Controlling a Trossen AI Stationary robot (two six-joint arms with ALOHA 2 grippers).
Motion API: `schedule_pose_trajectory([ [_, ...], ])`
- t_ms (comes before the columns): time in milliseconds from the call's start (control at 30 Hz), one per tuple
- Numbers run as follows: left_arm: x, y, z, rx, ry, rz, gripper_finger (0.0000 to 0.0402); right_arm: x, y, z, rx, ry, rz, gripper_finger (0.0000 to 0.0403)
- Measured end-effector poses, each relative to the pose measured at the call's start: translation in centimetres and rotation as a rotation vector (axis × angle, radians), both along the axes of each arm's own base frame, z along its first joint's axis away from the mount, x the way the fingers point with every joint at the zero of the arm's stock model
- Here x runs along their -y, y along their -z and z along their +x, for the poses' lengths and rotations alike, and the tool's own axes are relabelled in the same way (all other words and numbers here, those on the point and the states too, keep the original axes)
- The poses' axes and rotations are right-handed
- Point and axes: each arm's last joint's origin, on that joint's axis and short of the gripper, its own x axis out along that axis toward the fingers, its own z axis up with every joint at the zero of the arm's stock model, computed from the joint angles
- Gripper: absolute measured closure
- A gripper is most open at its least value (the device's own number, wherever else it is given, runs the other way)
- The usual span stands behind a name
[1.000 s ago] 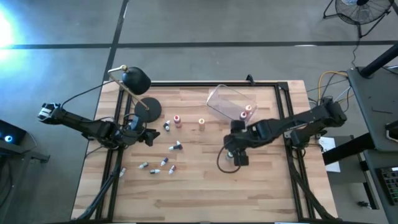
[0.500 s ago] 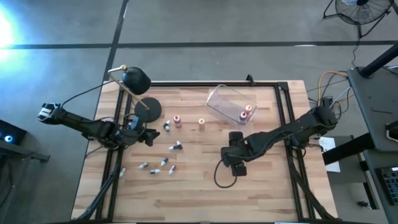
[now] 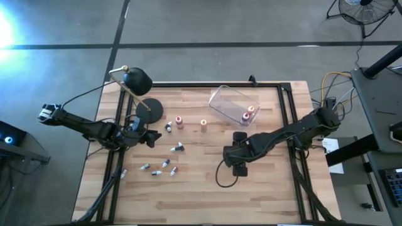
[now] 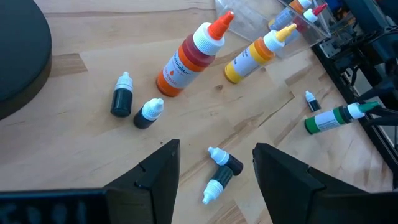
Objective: Pick & Place food coloring
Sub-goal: Put the large green food coloring bottle into the transparent bin
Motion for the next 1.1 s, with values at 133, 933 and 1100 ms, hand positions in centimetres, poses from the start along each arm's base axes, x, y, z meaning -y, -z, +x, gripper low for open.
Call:
schedule_pose_trajectory([
  [133,0.0,0.0,0.0,0.000,0.000,0.000,0.0225,0.0,0.1,0.0,-0.004,0.000,0.002,0.0238],
  [933,0.0,0.0,0.0,-0.005,0.006,0.009,0.0225,4.9,-8.0,-0.9,0.272,0.417,-0.216,0.0306],
  [1100,0.0,0.0,0.0,-0.011,0.009,0.029,0.0225,10.2,-12.9,-3.2,0.355,0.729,-0.327,0.0304],
])
